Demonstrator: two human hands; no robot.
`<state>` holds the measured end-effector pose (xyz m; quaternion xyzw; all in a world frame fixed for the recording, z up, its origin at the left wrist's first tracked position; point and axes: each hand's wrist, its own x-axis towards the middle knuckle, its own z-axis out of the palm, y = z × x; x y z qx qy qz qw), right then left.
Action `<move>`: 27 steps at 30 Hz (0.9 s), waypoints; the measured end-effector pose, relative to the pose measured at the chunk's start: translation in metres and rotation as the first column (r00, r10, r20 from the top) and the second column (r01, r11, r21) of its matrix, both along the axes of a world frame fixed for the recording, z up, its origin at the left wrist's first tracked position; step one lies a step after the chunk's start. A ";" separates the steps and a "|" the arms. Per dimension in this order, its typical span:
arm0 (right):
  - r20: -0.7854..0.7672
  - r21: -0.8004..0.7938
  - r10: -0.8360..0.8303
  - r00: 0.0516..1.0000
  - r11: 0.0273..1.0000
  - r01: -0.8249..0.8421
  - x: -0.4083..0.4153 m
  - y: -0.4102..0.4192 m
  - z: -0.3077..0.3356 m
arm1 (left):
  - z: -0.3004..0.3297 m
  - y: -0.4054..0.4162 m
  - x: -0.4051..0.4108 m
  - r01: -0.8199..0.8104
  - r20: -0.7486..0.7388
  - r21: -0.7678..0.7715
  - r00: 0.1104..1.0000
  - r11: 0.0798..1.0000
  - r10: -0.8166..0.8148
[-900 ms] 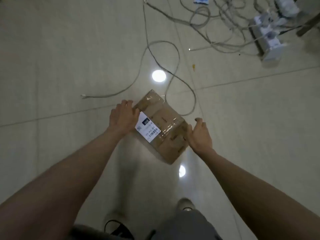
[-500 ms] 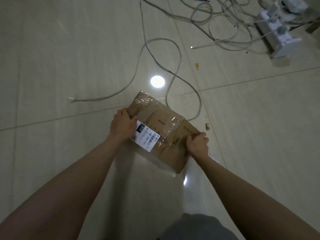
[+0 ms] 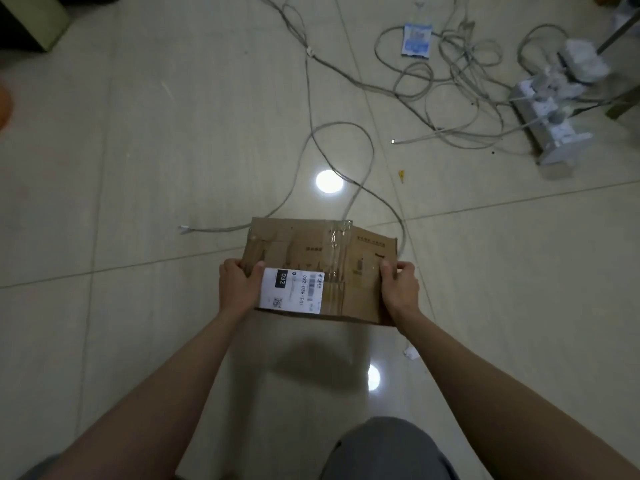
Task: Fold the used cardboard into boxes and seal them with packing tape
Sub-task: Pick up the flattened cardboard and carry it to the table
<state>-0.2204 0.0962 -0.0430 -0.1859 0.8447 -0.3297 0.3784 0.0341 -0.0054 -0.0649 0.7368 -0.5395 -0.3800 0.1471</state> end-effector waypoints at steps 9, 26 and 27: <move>-0.090 -0.112 0.075 0.993 0.990 -0.085 -0.022 -0.007 0.310 | 0.316 -0.003 -0.011 -0.024 -0.117 -0.075 0.993 0.997 0.015; -0.114 -0.289 0.112 0.987 0.947 -0.141 -0.048 -0.052 0.834 | 0.843 -0.030 -0.021 -0.064 -0.110 -0.294 0.993 0.954 0.033; -0.137 -0.291 0.114 0.984 0.945 -0.151 -0.049 -0.054 0.847 | 0.855 -0.030 -0.020 -0.058 -0.096 -0.304 0.995 0.951 0.030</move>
